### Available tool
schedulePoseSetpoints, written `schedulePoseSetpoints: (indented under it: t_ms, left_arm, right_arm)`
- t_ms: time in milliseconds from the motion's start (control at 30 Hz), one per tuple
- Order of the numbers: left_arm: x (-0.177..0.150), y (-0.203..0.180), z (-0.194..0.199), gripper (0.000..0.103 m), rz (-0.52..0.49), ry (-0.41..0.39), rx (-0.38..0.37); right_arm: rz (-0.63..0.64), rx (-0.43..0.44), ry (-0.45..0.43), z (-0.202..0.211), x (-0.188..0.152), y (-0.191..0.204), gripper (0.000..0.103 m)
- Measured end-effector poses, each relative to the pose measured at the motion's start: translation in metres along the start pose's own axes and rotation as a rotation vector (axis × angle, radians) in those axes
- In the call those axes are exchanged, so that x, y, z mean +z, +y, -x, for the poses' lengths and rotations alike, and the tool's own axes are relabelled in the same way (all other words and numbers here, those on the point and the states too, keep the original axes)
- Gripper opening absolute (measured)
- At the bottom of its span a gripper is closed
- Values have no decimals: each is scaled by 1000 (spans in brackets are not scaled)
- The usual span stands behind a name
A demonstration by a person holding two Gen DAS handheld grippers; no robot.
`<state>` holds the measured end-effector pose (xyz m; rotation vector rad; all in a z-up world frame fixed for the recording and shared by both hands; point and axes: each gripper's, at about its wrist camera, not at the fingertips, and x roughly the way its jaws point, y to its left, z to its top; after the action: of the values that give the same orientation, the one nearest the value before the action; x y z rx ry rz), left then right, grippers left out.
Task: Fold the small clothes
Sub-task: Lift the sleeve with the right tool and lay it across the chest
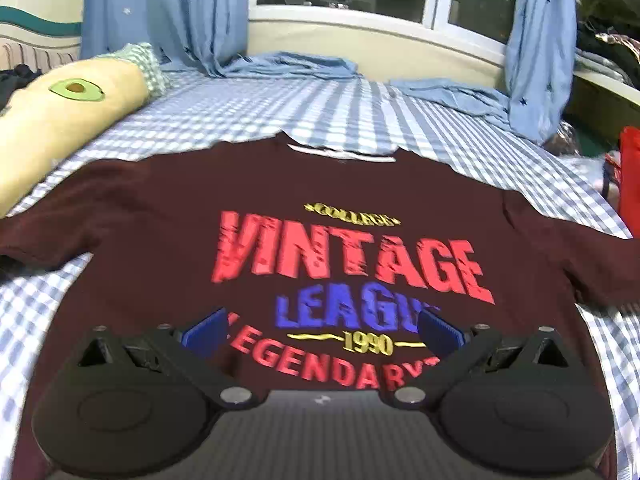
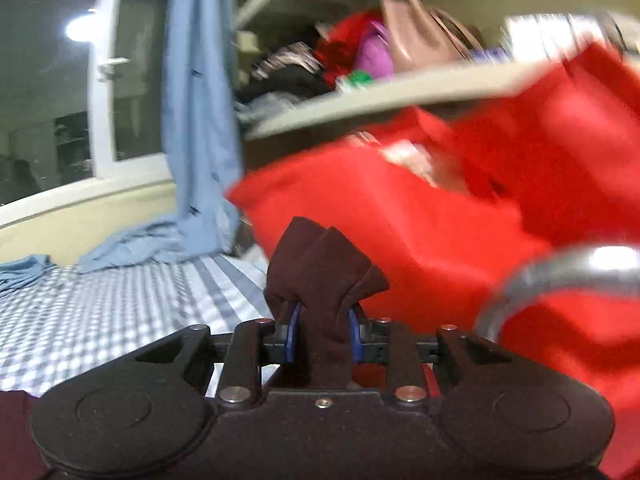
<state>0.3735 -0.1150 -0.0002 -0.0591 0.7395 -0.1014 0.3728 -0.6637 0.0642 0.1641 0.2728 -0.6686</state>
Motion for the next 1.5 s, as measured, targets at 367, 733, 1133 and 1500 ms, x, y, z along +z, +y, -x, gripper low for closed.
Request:
schedulePoseSetpoints:
  t_ms: [367, 733, 1133, 1500]
  left_arm:
    - [20, 67, 27, 102, 109, -78, 73]
    - [8, 126, 16, 102, 173, -58, 179]
    - [7, 123, 0, 102, 119, -53, 187]
    - [27, 58, -56, 102, 117, -96, 112]
  right_arm:
    - [185, 354, -176, 105, 35, 161, 26]
    - [801, 578, -278, 198, -106, 336, 26]
    - [1172, 762, -114, 232, -222, 347, 70]
    - [693, 917, 87, 187, -135, 234, 102]
